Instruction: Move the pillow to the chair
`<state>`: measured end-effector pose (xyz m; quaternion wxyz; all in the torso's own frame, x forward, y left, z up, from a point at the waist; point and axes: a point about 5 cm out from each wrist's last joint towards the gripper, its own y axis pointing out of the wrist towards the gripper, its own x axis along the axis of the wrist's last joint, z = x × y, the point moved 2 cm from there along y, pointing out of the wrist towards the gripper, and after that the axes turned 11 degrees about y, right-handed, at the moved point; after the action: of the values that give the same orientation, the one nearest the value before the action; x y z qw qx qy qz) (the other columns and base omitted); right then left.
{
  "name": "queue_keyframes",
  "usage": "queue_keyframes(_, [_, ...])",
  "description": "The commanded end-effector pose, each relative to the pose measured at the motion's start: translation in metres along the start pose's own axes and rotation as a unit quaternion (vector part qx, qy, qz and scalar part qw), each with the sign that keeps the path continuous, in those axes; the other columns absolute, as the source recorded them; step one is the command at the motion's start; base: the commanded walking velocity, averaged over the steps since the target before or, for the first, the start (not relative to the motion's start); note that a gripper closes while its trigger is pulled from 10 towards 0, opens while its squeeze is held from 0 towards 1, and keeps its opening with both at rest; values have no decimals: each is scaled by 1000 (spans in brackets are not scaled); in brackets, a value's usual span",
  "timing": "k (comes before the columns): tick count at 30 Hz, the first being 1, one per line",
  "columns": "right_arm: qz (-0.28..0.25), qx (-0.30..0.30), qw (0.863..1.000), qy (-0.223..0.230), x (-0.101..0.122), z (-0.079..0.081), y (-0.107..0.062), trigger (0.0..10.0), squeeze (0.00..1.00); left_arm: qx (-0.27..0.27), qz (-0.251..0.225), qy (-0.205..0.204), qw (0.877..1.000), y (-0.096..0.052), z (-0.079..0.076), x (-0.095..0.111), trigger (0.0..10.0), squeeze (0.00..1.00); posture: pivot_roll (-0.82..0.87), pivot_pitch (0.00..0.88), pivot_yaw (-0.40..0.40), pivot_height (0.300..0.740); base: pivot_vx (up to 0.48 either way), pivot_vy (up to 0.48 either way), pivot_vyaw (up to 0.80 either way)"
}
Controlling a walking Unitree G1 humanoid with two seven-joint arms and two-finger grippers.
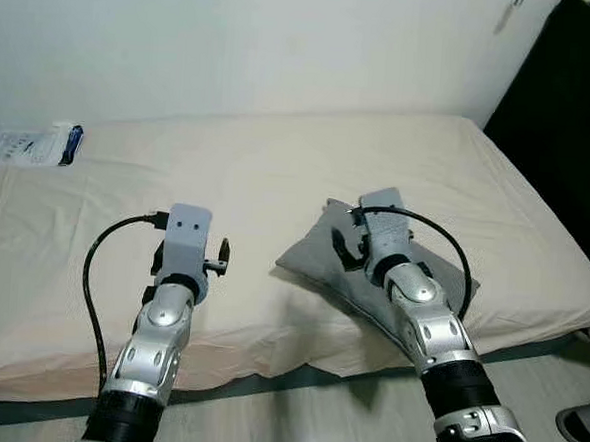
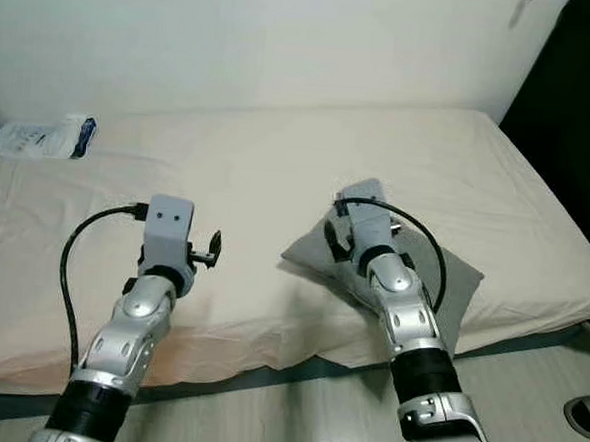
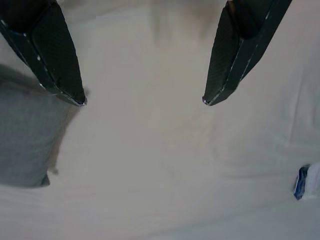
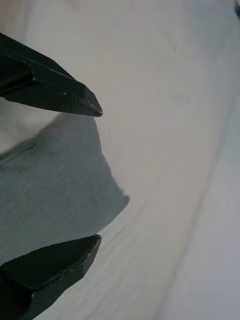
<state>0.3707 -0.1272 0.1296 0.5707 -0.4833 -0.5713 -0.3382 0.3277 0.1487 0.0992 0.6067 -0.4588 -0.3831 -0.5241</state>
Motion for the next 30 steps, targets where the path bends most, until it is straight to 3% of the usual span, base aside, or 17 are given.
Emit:
queue_keyframes(1, [15, 20, 999, -37, -9, 6, 1, 10000, 0, 10, 21, 3, 1000, -5, 4, -12, 10000, 0, -35, 147, -6, 740, 0, 0, 0])
queue_keyframes(13, [17, 42, 992, -115, -17, -3, -1, 10000, 0, 21, 35, -5, 999, -14, -2, -20, 10000, 0, -22, 125, -44, 740, 0, 0, 0])
queue_keyframes(20, [43, 78, 979, -184, -28, 2, 0, 10000, 0, 42, 27, -7, 999, -8, 4, -18, 10000, 0, -62, 109, -94, 740, 0, 0, 0])
queue_keyframes(25, [40, 118, 969, -215, -32, 10, -2, 10000, 0, 69, -9, -28, 997, -6, 9, 0, 10000, 0, -54, 108, -96, 740, 0, 0, 0])
queue_keyframes(30, [1, 152, 957, -245, -30, 27, -2, 10000, 0, 65, 2, -18, 998, -4, 11, -7, 10000, 0, -55, 101, -67, 740, 0, 0, 0])
